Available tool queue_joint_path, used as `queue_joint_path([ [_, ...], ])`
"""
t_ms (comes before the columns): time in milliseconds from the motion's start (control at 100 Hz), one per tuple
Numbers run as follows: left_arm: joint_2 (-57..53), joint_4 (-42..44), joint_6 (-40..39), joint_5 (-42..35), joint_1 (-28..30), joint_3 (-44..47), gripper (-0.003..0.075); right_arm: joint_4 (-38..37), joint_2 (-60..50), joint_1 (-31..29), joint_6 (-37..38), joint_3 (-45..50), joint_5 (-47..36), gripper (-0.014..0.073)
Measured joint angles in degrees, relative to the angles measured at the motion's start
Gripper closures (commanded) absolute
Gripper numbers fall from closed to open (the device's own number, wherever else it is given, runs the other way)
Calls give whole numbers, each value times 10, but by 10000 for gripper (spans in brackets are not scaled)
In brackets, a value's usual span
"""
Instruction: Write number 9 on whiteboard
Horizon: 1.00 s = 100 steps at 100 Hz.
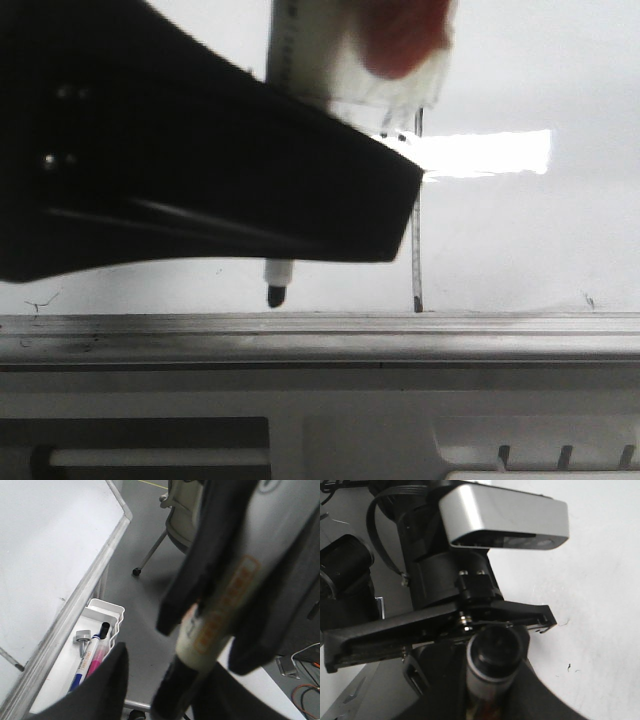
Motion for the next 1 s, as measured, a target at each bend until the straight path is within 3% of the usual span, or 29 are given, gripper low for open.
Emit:
queue_joint_path([
  [100,0,5,6,13,-2,0,736,-1,0,0,-1,0,0,667],
  [310,0,21,20,22,-2,0,739,10,0,0,6,-1,11,664],
  [380,0,21,20,24,-2,0,739,12,0,0,7,-2,13,627],
  [480,0,22,20,24,-3,0,739,12,0,0,8,-2,15,449],
  [630,0,14,14,22,-3,0,739,12,0,0,7,-2,21,-5],
  [690,0,4,9,12,-3,0,739,12,0,0,6,-2,23,-78],
  [870,0,-5,-3,4,-3,18,739,12,-25,-34,6,-2,20,33],
  [1000,0,-5,-12,-2,-3,32,739,12,-66,-71,6,-2,20,305],
])
